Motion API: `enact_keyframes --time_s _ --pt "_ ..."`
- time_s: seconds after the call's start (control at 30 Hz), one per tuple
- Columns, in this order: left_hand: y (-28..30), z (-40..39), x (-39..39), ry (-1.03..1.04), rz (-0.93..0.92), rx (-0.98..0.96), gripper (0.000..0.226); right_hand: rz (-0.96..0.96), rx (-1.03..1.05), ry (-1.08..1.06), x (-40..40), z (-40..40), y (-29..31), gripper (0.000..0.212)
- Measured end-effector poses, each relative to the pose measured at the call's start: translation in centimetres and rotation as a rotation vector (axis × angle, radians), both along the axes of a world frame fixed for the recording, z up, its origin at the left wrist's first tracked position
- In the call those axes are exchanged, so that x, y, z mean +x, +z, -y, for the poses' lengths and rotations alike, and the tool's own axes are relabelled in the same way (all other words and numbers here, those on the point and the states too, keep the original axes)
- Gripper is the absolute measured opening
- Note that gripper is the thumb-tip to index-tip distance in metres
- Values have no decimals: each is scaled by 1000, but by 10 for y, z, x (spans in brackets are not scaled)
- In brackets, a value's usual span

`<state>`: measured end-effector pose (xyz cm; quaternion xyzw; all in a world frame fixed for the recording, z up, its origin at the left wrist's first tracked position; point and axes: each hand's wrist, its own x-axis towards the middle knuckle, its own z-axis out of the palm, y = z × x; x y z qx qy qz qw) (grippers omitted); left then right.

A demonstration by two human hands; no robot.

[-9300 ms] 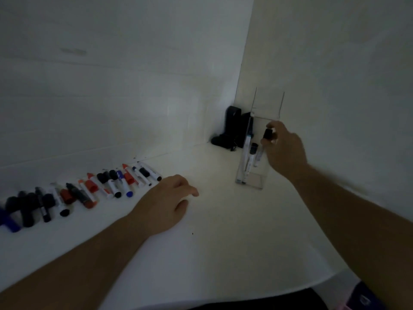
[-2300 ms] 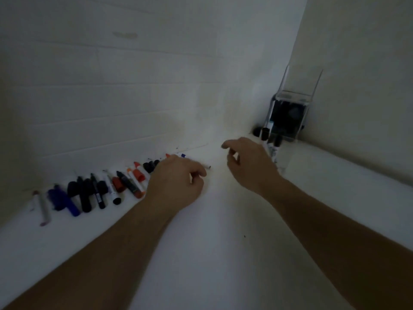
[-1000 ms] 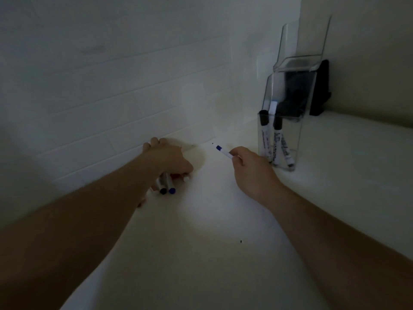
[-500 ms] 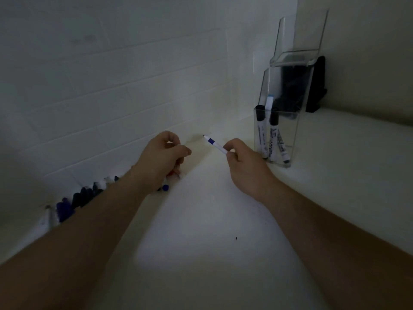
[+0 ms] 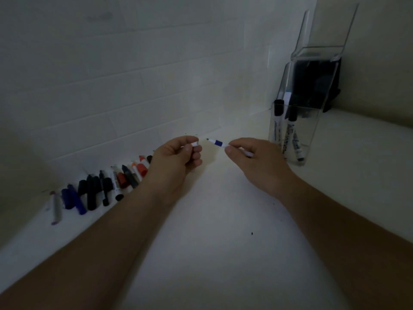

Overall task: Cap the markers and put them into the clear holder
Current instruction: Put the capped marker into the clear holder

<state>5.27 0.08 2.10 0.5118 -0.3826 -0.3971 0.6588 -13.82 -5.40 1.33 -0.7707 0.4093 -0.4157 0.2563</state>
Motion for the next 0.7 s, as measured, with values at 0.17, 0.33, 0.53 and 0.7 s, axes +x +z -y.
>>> enact_keyframes --time_s 0.17,0.33,0.53,0.7 --pt "0 -2 -1 -36 -11 1 26 -81 -74 5 2 -4 1 30" --pt "0 -3 -2 -40 112 -26 29 -95 -88 7 0 -2 -1 29" --pt "-4 -10 -1 81 744 -75 20 -158 -175 19 -1 -2 -3 31" --pt "1 -15 -8 63 667 -25 16 -118 -227 40 -1 -2 0 32"
